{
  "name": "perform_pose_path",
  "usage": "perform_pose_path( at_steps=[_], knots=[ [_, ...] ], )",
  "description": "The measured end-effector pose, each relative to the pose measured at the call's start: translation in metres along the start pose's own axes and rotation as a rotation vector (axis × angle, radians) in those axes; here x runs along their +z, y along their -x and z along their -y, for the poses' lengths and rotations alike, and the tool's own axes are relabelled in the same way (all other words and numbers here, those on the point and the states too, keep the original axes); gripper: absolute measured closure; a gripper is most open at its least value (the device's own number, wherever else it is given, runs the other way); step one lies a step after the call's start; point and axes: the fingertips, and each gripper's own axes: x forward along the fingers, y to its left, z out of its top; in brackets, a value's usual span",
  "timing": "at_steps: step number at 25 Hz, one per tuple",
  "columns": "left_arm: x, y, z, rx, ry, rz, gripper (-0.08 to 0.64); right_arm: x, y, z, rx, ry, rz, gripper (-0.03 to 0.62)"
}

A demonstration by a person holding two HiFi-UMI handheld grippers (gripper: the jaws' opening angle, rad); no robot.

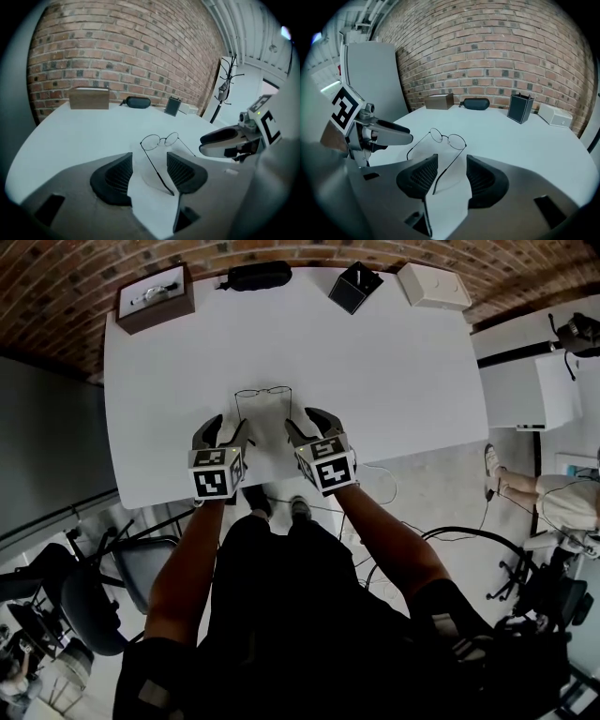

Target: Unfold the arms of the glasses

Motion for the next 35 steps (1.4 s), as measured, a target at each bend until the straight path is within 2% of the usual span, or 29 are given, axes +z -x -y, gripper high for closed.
perform_pose_path(
  at_steps=[3,7,10,14,18,20,24,29,35],
  knots=[
    [0.008,0.017,0.002,0.0,0.037,0.044,0.337,0.011,0.013,-0.005,0.013,0.014,0.045,0.426],
    [0.014,0.037,0.018,-0.024,-0.013,0.078,0.345,0.023,0.036,-0.005,0.023,0.037,0.101,0.427],
    [0.022,0.059,0.029,-0.035,0.033,0.139,0.359,0.033,0.055,-0.01,0.06,0.046,0.146,0.428],
    [0.034,0.088,0.045,-0.007,0.012,0.213,0.453,0.043,0.082,-0.018,0.1,0.061,0.199,0.459],
    [0.047,0.121,0.058,0.078,-0.037,0.288,0.544,0.052,0.116,-0.019,0.122,0.032,0.261,0.517],
    [0.053,0.137,0.067,0.086,-0.049,0.323,0.548,0.054,0.135,-0.021,0.136,0.042,0.296,0.532],
    [0.058,0.166,0.091,0.052,-0.01,0.382,0.549,0.057,0.17,-0.023,0.147,0.059,0.326,0.548],
    [0.053,0.2,0.128,0.055,-0.057,0.398,0.549,0.062,0.216,-0.028,0.182,0.077,0.367,0.568],
    [0.046,0.246,0.144,0.109,0.03,0.473,0.549,0.055,0.256,-0.035,0.218,0.103,0.416,0.574]
  ],
)
